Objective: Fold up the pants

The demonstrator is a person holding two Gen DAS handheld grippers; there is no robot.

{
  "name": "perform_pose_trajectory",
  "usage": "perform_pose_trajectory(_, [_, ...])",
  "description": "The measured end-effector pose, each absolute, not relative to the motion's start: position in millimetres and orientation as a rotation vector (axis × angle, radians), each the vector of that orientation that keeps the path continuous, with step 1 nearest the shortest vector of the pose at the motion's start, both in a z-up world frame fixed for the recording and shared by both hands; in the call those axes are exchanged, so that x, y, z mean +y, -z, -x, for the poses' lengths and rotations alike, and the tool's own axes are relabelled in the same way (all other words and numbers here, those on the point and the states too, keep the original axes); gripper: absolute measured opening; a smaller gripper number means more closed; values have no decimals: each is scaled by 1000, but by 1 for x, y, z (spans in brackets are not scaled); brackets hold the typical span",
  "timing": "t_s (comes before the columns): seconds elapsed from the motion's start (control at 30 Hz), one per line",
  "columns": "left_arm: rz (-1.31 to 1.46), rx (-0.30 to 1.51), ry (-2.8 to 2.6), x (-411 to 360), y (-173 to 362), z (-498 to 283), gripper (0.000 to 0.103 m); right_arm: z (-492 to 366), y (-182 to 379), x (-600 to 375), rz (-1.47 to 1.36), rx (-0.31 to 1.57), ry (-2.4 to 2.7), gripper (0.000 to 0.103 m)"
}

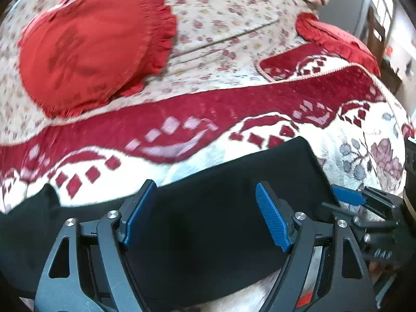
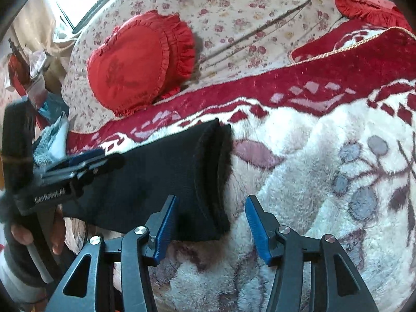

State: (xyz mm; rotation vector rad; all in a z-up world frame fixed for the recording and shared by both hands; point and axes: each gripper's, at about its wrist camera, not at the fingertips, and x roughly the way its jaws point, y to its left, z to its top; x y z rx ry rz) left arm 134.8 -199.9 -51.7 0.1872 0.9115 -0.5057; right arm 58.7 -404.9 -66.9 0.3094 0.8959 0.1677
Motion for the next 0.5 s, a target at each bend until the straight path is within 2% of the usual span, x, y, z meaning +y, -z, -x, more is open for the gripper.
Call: perform_pose_trajectory(0.5, [-261, 919, 569, -248, 51, -148, 79, -54, 70, -408, -313, 895, -184, 52])
